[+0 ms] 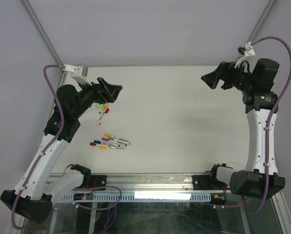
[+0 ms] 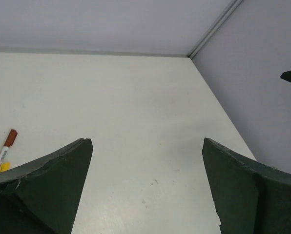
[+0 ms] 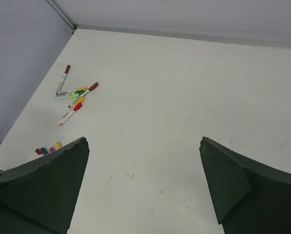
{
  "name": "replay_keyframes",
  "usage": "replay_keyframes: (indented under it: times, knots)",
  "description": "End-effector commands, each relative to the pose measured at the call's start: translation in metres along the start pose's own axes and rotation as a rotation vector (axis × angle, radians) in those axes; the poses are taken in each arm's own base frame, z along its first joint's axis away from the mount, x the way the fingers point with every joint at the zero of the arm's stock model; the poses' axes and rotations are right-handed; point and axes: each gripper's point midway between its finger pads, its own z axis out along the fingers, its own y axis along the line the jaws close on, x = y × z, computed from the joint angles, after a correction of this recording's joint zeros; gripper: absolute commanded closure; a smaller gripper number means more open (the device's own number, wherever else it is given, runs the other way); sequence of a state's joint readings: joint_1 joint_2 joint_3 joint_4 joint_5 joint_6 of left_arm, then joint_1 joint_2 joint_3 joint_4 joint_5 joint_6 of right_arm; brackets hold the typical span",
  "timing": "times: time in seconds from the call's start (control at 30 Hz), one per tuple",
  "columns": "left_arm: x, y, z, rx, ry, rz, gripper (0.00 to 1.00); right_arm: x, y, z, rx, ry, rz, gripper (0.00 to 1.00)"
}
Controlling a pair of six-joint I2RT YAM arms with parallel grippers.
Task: Open the pen caps
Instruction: Pick up the pen from the center of the board.
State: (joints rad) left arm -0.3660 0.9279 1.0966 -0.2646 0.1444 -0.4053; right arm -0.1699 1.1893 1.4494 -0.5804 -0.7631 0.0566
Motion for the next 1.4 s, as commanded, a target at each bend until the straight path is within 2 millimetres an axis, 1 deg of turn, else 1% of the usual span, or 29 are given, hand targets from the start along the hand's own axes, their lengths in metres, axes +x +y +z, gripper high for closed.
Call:
replay_keyframes:
  times: [0.0, 0.13, 0.23, 0.37, 0.47, 0.53, 0.6, 0.73, 0.83, 0.9, 0.97, 1.03, 1.07, 1.13, 1.23, 1.3, 1.37]
  knots:
    - [0.013, 0.014, -0.006, -0.002, -0.009, -0.056, 0.01, 0.008, -0.002, -0.001, 0.056, -0.026, 0.030, 0.01]
    - [0.042, 0.038, -0.012, -0.037, 0.003, -0.127, 0.01, 0.034, -0.010, 0.006, 0.093, 0.002, 0.094, 0.01]
    - [0.062, 0.050, -0.015, -0.035, 0.007, -0.193, 0.01, 0.050, -0.011, 0.010, 0.097, 0.013, 0.135, 0.01]
    - [0.092, 0.063, -0.019, -0.026, 0.031, -0.275, 0.01, 0.067, -0.006, 0.011, 0.074, 0.014, 0.142, 0.01]
    - [0.114, 0.068, -0.020, -0.027, 0.058, -0.309, 0.01, 0.081, 0.004, 0.012, 0.005, 0.025, 0.104, 0.01]
    - [0.128, 0.068, -0.020, -0.064, 0.089, -0.292, 0.01, 0.089, 0.010, 0.012, -0.039, 0.031, 0.073, 0.01]
    - [0.142, 0.062, -0.018, -0.103, 0.115, -0.263, 0.01, 0.096, 0.015, 0.011, -0.076, 0.042, 0.046, 0.00]
    - [0.167, 0.040, -0.015, -0.133, 0.161, -0.216, 0.01, 0.109, 0.029, 0.008, -0.165, 0.070, 0.011, 0.01]
    - [0.179, 0.027, -0.018, -0.120, 0.171, -0.220, 0.01, 0.115, 0.037, 0.005, -0.216, 0.067, -0.037, 0.00]
    - [0.183, 0.022, -0.020, -0.102, 0.160, -0.232, 0.01, 0.122, 0.049, 0.000, -0.300, 0.069, -0.094, 0.00]
    - [0.188, 0.020, -0.021, -0.085, 0.142, -0.240, 0.01, 0.129, 0.061, -0.005, -0.395, 0.063, -0.133, 0.00]
    - [0.197, 0.022, -0.022, -0.080, 0.139, -0.246, 0.01, 0.132, 0.065, -0.005, -0.430, 0.053, -0.141, 0.00]
    - [0.200, 0.024, -0.022, -0.085, 0.141, -0.250, 0.01, 0.134, 0.063, -0.004, -0.416, 0.057, -0.116, 0.00]
    - [0.209, 0.029, -0.022, -0.109, 0.156, -0.263, 0.01, 0.136, 0.065, -0.002, -0.438, 0.056, -0.087, 0.00]
    - [0.220, 0.038, -0.023, -0.154, 0.174, -0.278, 0.01, 0.138, 0.070, -0.005, -0.478, 0.060, -0.116, 0.01]
    - [0.221, 0.045, -0.022, -0.186, 0.167, -0.277, 0.01, 0.140, 0.071, -0.006, -0.488, 0.062, -0.134, 0.01]
    - [0.218, 0.059, -0.021, -0.260, 0.135, -0.263, 0.01, 0.140, 0.071, -0.006, -0.490, 0.062, -0.145, 0.00]
